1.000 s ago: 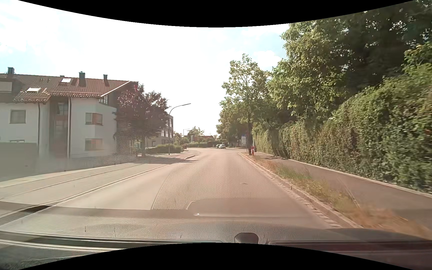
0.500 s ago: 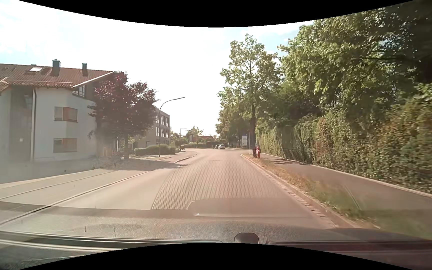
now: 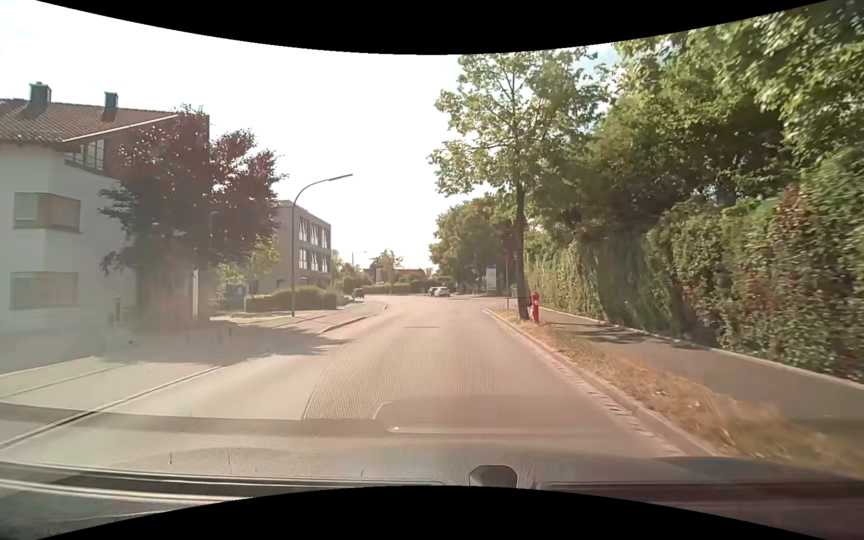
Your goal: Follow the waypoints while adhering to traffic rules and regulations
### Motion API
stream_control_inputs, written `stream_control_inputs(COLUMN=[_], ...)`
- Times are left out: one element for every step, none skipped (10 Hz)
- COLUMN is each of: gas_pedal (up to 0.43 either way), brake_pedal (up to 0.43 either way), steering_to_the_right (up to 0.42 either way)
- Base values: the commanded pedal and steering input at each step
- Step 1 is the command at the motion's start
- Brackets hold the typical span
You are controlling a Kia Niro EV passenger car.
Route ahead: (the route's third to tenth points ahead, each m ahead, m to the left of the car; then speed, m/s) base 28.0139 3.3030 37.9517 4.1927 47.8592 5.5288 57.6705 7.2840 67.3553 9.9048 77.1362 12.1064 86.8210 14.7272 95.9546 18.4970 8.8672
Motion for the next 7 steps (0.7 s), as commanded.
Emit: stream_control_inputs(gas_pedal=[0.000,0.000,0.000,0.000,0.000,0.000,0.000], brake_pedal=[0.006,0.006,0.006,0.006,0.006,0.006,0.006], steering_to_the_right=[-0.001,-0.001,-0.001,-0.001,-0.001,-0.001,-0.001])
